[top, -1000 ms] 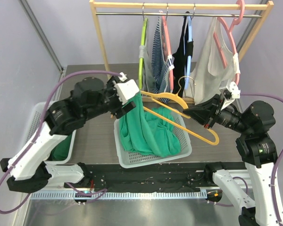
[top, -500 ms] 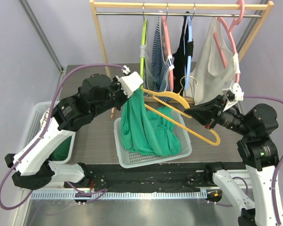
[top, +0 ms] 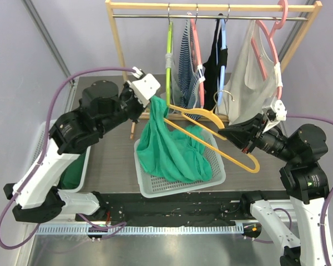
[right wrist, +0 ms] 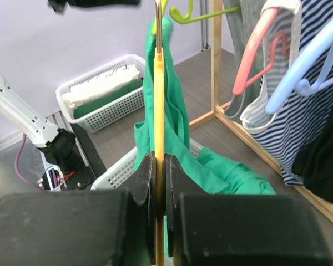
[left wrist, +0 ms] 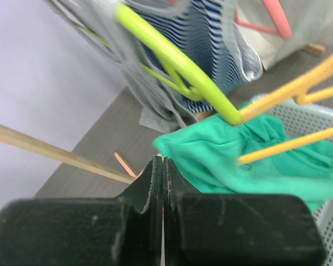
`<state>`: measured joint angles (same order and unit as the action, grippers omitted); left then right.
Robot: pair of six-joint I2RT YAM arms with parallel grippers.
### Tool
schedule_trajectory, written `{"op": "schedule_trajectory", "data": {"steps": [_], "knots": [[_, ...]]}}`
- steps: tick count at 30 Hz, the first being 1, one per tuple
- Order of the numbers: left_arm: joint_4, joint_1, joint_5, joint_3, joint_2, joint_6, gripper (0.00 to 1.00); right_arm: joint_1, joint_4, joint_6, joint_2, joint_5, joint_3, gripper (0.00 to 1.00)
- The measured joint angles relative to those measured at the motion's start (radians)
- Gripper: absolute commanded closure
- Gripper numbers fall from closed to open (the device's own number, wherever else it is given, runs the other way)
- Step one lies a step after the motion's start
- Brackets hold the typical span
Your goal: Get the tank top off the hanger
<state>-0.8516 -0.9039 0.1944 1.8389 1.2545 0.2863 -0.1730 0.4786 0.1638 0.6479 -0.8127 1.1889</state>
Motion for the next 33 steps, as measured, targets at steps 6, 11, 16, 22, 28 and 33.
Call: {"op": "schedule_trajectory", "data": {"steps": [6, 11, 16, 22, 28, 33], "knots": [[0.016, 0.05, 0.024, 0.064, -0.033, 0.01, 1.0, 0.0, 0.045, -0.011, -0.018, 0.01, -0.019, 0.99], [0.032, 0.077, 0.04, 0.027, -0.073, 0.01, 0.66, 0.0, 0.087, -0.022, -0.031, 0.018, -0.02, 0.99], [-0.01, 0.086, -0.108, -0.05, -0.088, -0.037, 0.34, 0.0, 0.091, -0.021, -0.046, 0.014, -0.021, 0.99], [-0.081, 0.087, -0.299, -0.168, -0.082, -0.133, 0.34, 0.0, 0.091, -0.014, -0.046, 0.01, -0.021, 0.99], [-0.084, 0.088, -0.386, -0.166, -0.061, -0.199, 0.4, 0.0, 0.087, -0.002, -0.046, 0.006, -0.021, 0.99], [-0.069, 0.088, -0.396, -0.146, -0.023, -0.225, 0.49, 0.0, 0.068, 0.008, -0.046, 0.0, -0.026, 0.99]]}}
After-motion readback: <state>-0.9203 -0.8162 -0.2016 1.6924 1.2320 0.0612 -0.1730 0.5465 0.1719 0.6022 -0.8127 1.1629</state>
